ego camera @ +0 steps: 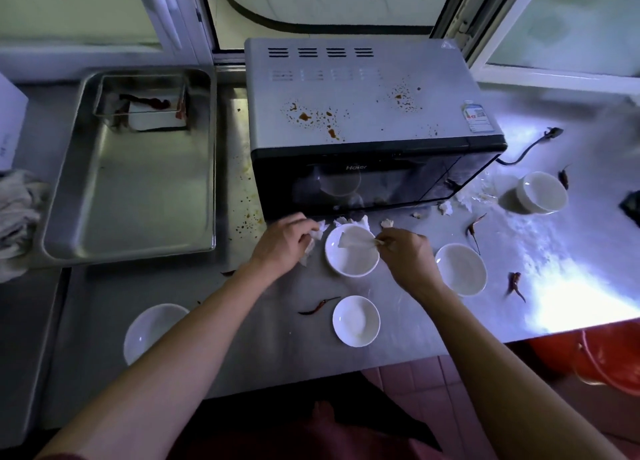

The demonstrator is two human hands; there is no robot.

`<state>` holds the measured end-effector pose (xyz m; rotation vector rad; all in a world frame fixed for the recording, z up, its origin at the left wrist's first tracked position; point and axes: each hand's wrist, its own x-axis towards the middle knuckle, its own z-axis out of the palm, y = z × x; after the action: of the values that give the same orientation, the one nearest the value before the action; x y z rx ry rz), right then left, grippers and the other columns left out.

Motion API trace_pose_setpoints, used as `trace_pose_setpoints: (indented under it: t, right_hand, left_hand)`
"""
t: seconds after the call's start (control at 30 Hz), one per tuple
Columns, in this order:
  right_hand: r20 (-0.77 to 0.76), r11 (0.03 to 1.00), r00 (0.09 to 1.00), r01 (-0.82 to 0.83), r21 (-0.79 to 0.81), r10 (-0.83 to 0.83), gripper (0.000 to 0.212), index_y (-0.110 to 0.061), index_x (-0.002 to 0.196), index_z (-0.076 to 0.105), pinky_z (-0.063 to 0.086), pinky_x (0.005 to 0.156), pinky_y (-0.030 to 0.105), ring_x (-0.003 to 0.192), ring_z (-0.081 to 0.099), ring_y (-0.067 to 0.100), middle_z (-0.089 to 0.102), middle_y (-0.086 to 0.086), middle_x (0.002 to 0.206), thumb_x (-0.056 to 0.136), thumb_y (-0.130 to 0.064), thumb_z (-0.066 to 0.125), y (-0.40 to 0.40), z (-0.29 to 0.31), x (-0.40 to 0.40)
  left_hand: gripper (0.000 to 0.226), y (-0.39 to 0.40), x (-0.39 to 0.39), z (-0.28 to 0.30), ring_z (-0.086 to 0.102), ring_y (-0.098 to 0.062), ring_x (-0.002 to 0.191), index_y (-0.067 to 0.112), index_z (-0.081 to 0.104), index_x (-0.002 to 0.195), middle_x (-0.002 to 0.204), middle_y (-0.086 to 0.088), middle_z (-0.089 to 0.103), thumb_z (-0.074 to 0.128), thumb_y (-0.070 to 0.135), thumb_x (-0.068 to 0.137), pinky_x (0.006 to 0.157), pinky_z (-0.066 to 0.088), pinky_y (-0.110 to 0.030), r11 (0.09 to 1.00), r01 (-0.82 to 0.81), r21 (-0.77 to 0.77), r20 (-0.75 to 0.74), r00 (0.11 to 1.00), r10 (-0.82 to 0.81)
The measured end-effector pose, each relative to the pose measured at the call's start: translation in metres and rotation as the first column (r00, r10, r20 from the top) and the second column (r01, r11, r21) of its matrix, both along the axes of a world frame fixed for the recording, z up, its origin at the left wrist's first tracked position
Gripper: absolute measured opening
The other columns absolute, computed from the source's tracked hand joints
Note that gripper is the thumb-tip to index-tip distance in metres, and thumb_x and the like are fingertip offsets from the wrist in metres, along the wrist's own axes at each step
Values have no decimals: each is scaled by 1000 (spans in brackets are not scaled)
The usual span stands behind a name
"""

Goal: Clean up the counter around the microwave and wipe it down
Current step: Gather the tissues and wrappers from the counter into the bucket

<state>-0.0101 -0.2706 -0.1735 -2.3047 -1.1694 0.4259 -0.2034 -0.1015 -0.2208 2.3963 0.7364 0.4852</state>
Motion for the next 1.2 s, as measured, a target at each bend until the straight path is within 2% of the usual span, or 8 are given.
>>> trace_pose_setpoints:
  t: [0.13, 0.3, 0.43, 0.57, 0.73, 0.93, 1.1, 1.2]
  right_hand:
    - [59, 997, 996, 70, 26, -71, 10, -9, 84, 73, 49, 60, 37, 67, 59, 34, 69, 13, 74, 82, -5, 64, -22, 9, 16]
    - [124, 984, 978, 159, 81, -168, 12, -10, 82, 75, 53, 61, 39, 67, 64, 35, 71, 13, 75, 80, -6, 64, -69, 14, 53]
    - [97, 963, 959, 261, 71, -267, 16, -5, 88, 76, 48, 63, 34, 71, 64, 35, 71, 15, 80, 81, 2, 64, -128, 18, 90]
    - [94, 940, 937, 331, 84, -338, 16, -6, 90, 76, 52, 69, 39, 78, 66, 37, 72, 16, 84, 81, 0, 66, -207, 25, 131]
    - [66, 883, 881, 466, 55, -469, 16, -10, 91, 76, 53, 73, 41, 80, 66, 33, 72, 11, 83, 82, -4, 64, -325, 23, 184]
    - [8, 786, 787, 615, 70, -617, 16, -15, 89, 77, 54, 75, 39, 83, 67, 25, 73, 5, 88, 82, -10, 64, -458, 14, 232]
    - [-13, 690, 691, 722, 47, -722, 17, -15, 90, 77, 55, 73, 37, 80, 67, 28, 74, 6, 83, 82, -7, 63, -530, 8, 260]
    - [-11, 647, 647, 762, 39, -762, 19, -13, 92, 77, 51, 74, 32, 83, 67, 27, 75, 8, 86, 84, -4, 63, -556, 6, 278]
  left_hand:
    - [22, -13, 27, 25, 63, -18, 84, 11, 74, 98, 94, -2, 67, 62, 2, 83, 73, 43, -19, 997, 70, 9, 51, 996, -71]
    - [23, -44, 78, 50, 61, -18, 83, 10, 73, 97, 92, -2, 67, 61, -1, 82, 74, 38, -14, 984, 174, 47, 62, 982, -177]
    - [21, -87, 131, 64, 60, -17, 80, 12, 71, 97, 91, -1, 66, 57, 6, 83, 71, 46, -25, 954, 289, 76, 61, 954, -293]
    - [25, -152, 197, 69, 65, -25, 84, 11, 73, 98, 90, -5, 68, 55, 9, 80, 73, 47, -31, 920, 381, 93, 15, 923, -384]
    - [22, -253, 278, 71, 68, -29, 93, 11, 73, 103, 101, -7, 72, 62, 5, 85, 79, 46, -30, 860, 504, 81, -64, 864, -500]
    - [18, -366, 366, 75, 67, -24, 85, 13, 73, 96, 94, -3, 72, 63, 5, 84, 72, 43, -22, 769, 637, 59, -76, 771, -632]
    - [21, -433, 426, 66, 67, -26, 87, 12, 72, 99, 95, -4, 71, 63, 3, 82, 77, 52, -32, 689, 722, 70, -110, 692, -714]
    - [19, -463, 459, 58, 66, -27, 86, 10, 72, 94, 93, -5, 70, 64, 1, 79, 76, 49, -29, 653, 755, 55, -119, 654, -747]
